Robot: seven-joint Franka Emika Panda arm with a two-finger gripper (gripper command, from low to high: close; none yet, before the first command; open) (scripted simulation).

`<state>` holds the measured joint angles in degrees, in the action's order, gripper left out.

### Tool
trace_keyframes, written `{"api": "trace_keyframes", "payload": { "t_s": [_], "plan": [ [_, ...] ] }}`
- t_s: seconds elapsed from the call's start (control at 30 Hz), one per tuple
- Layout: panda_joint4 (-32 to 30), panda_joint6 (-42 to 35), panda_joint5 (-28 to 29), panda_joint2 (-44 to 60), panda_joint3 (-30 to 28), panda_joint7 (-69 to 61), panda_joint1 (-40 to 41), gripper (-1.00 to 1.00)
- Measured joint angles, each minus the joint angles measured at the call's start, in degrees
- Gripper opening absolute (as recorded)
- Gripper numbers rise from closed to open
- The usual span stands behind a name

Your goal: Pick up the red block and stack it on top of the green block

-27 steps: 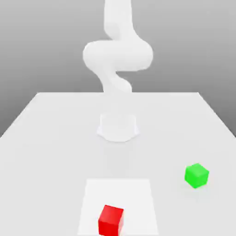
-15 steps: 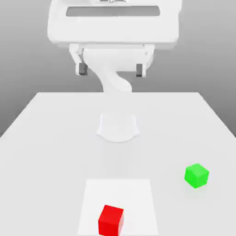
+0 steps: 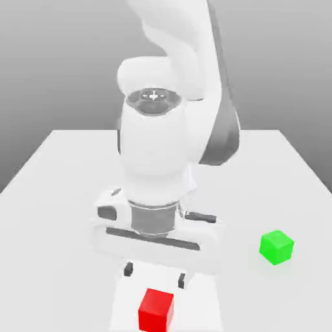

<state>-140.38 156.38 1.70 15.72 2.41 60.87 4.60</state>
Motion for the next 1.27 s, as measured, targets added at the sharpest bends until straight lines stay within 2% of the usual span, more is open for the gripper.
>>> {"api": "trace_keyframes", "payload": {
  "t_s": [0.07,0.1,0.33,0.5,0.63,0.83,0.93,1.0,1.13,1.17,1.27],
  "plan": [
    [0.57,3.36,0.37,4.15,-0.27,0.34,-0.19,0.00],
    [0.84,4.89,0.44,6.01,-0.52,0.38,-0.42,-1.00],
    [0.89,5.23,0.54,6.37,-0.51,0.49,-0.41,-1.00],
    [-0.71,-1.97,-0.41,-2.43,0.42,0.37,-0.29,-1.00],
    [-5.44,-3.19,-1.87,-8.50,5.90,9.84,-6.22,-1.00],
    [-13.29,-3.75,-4.76,-17.10,13.63,25.82,-21.38,-1.00],
    [-16.91,-3.52,-5.71,-20.52,16.62,33.48,-25.39,-1.00],
    [-17.53,-0.94,-3.81,-18.49,17.16,36.57,-25.42,-1.00],
    [-17.42,6.12,3.66,-10.86,15.03,42.47,-26.09,-1.00],
    [-17.35,7.57,5.32,-9.25,14.20,43.68,-26.60,1.00],
    [-17.35,7.57,5.32,-9.25,14.20,43.68,-26.60,1.00]
  ]
}}
